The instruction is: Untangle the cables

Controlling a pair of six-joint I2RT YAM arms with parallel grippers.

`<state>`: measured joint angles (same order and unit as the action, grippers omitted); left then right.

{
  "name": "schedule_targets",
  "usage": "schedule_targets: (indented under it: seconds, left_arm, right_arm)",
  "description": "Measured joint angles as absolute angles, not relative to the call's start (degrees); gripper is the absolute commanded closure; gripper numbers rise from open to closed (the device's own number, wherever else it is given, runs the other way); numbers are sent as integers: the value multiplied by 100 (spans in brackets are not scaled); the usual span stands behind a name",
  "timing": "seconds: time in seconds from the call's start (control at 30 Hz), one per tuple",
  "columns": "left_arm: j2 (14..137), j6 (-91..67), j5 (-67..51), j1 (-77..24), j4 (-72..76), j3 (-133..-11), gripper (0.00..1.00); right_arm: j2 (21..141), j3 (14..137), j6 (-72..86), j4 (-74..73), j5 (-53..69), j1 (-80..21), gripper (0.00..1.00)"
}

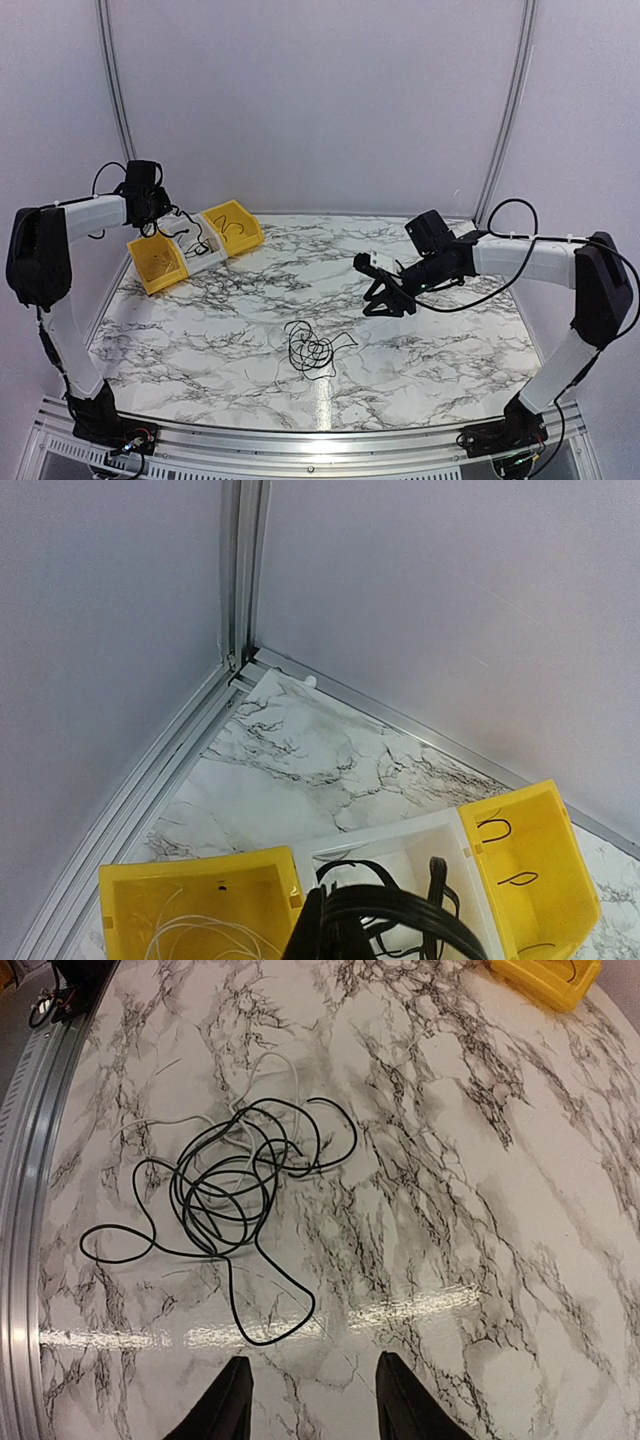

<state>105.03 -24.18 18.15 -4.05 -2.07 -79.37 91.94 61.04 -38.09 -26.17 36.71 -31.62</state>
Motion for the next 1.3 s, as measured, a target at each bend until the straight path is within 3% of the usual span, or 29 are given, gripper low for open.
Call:
schedule_targets:
  seconds: [0.97, 1.3]
  left_arm:
    - [11968, -2639, 307, -794, -174, -9030, 100]
    - [11968, -2626, 646, -819, -228, -8965, 100]
  right_arm:
    - [9443, 6206, -3933, -2825, 3621, -3188, 57]
    - [9450, 6208, -3940, -2882, 3579, -3197, 57]
